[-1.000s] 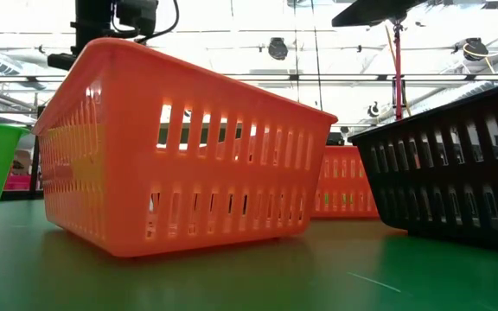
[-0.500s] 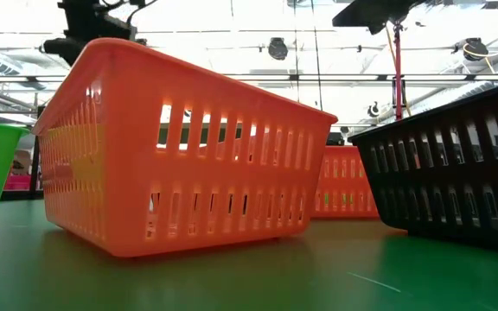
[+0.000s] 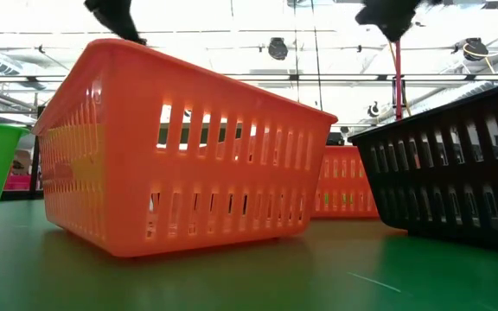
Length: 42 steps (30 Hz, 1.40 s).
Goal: Stack baskets on shelf by color
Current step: Put the bottom black basket on the shelf
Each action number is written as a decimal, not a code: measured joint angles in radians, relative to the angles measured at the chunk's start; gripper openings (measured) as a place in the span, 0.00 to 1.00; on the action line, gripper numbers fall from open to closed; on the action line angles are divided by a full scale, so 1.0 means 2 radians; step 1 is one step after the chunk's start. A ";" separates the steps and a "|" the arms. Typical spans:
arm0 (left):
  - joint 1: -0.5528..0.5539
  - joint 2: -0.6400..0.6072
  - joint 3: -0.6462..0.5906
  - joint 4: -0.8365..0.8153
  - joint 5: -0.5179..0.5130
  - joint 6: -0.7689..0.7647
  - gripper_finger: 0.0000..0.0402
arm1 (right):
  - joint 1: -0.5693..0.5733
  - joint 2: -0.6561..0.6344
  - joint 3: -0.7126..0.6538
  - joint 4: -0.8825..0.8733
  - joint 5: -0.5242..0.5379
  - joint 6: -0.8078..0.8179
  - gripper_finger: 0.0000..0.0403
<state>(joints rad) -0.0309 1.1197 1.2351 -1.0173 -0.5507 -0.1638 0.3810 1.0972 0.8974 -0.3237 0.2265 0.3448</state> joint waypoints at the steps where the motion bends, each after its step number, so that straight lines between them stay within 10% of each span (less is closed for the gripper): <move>1: -0.013 0.005 0.000 0.022 -0.002 0.006 0.50 | 0.010 0.009 0.008 -0.021 -0.003 0.015 0.29; 24: -0.100 0.098 0.000 0.193 -0.011 0.073 0.50 | 0.149 0.065 0.042 -0.226 -0.090 -0.080 0.35; 42: -0.100 0.098 0.000 0.193 -0.012 0.058 0.50 | 0.178 0.067 -0.047 -0.082 -0.100 -0.308 0.34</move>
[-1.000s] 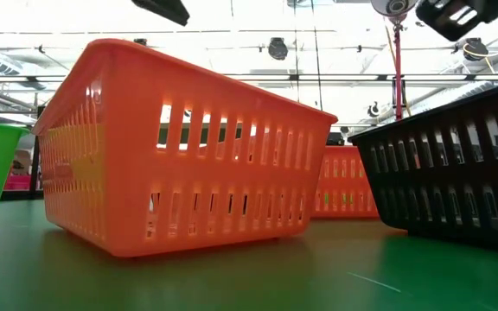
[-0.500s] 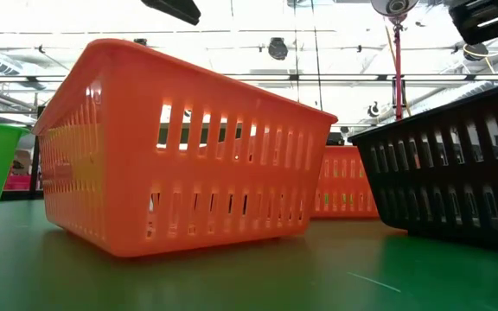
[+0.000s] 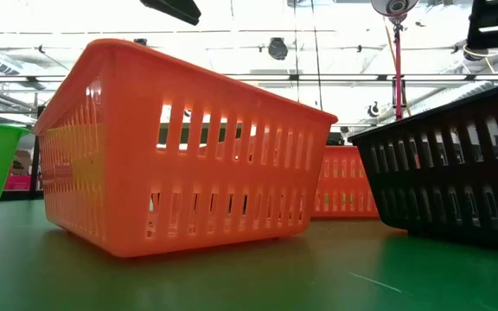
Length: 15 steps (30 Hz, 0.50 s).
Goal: Stack baskets on shelf by color
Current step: Put the bottom black basket on the shelf
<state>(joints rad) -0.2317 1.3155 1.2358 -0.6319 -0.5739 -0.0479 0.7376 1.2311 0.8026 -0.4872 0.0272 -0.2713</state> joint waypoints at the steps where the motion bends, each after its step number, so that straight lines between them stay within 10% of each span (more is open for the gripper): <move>1: 0.000 0.000 0.000 0.000 0.000 0.000 0.50 | 0.000 0.003 0.000 0.008 0.009 -0.014 0.34; 15: 0.000 0.000 0.000 0.000 0.000 -0.003 0.50 | -0.012 0.074 0.005 0.035 0.010 -0.119 0.34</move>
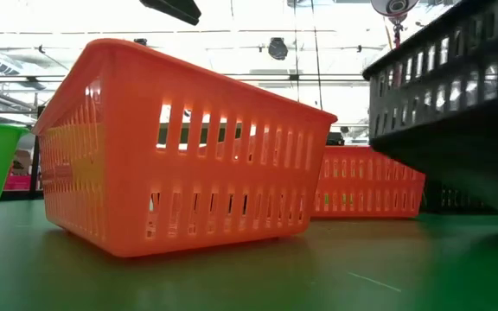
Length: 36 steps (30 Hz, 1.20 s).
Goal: Stack baskets on shelf by color
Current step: Put the bottom black basket on the shelf
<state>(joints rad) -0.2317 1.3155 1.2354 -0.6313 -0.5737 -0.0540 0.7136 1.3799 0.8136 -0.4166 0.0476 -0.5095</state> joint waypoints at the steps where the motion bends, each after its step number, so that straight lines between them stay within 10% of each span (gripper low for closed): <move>1: 0.000 0.000 0.000 0.000 0.000 0.000 0.50 | 0.000 0.000 0.004 -0.001 0.000 0.000 0.34; 20: 0.000 0.000 0.000 0.004 0.000 0.003 0.50 | -0.007 0.058 0.031 -0.006 0.000 -0.088 0.33; 29: 0.000 0.000 0.000 0.004 0.000 0.010 0.50 | -0.010 0.054 0.033 0.000 0.001 -0.114 0.03; 36: 0.000 0.000 0.000 0.004 0.000 0.011 0.50 | 0.009 0.037 0.066 -0.028 0.029 -0.097 0.02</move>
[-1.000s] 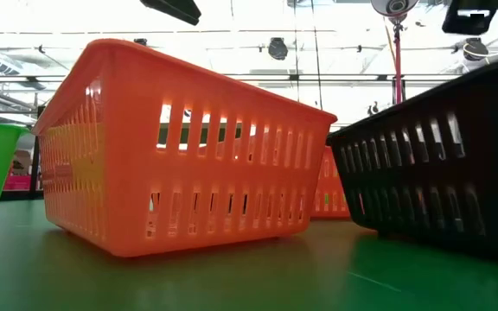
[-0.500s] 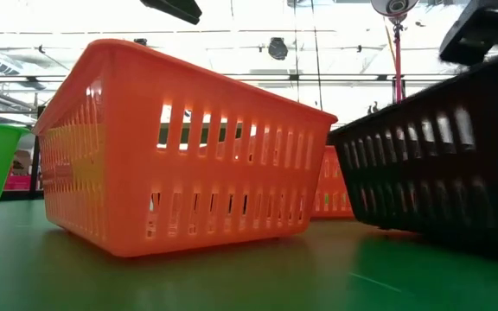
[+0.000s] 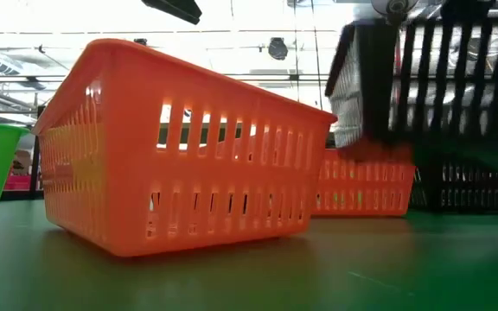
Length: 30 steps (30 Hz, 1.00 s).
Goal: Stack baskets on shelf by color
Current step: Put the bottom black basket on the shelf
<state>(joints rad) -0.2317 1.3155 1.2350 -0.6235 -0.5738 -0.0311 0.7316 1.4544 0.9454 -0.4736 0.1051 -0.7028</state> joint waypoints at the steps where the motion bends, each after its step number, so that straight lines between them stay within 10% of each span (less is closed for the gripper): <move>1: 0.000 0.000 0.000 0.000 0.000 0.000 0.50 | 0.003 -0.002 0.008 -0.006 0.000 0.010 0.01; 18: -0.093 -0.070 0.000 -0.057 -0.113 -0.037 0.50 | -0.071 -0.006 0.180 -0.020 0.198 0.291 0.01; 30: -0.121 -0.006 0.000 0.213 -0.119 0.162 0.50 | -0.211 -0.005 0.183 0.005 0.276 0.366 0.01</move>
<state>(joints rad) -0.4728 1.3037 1.2354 -0.1977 -0.8112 0.2921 0.3099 1.4441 1.3117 -0.4643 0.6573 0.0293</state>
